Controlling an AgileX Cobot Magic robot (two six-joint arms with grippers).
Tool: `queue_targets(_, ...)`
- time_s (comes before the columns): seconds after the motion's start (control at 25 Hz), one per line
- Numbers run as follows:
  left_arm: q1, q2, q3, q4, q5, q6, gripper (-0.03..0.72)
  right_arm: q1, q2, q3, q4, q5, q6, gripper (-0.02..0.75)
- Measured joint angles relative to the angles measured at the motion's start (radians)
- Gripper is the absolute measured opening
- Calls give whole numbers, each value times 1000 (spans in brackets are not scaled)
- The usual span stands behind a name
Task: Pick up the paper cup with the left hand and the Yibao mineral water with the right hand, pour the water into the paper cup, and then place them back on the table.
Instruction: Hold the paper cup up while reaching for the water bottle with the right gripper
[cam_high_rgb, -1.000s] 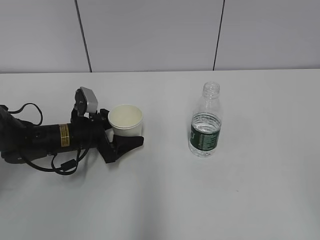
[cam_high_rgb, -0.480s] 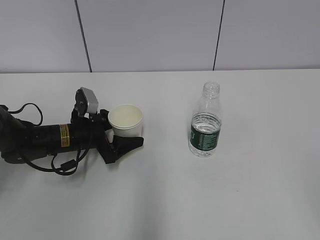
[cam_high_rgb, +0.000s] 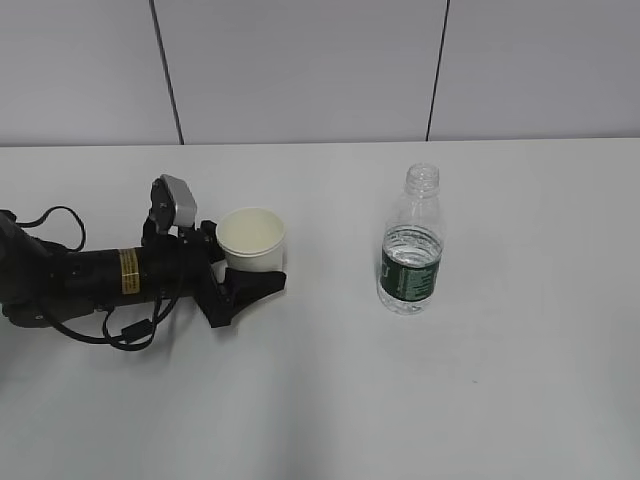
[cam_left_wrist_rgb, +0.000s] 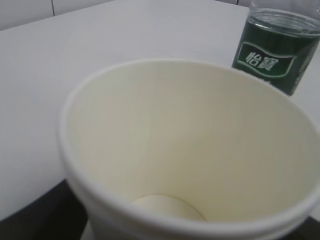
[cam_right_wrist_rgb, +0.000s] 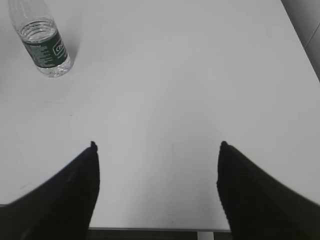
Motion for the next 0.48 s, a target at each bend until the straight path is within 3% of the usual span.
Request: queue_targets(0.48,0,0,0,0,0,0,470,0,0,0,0,0,0,568)
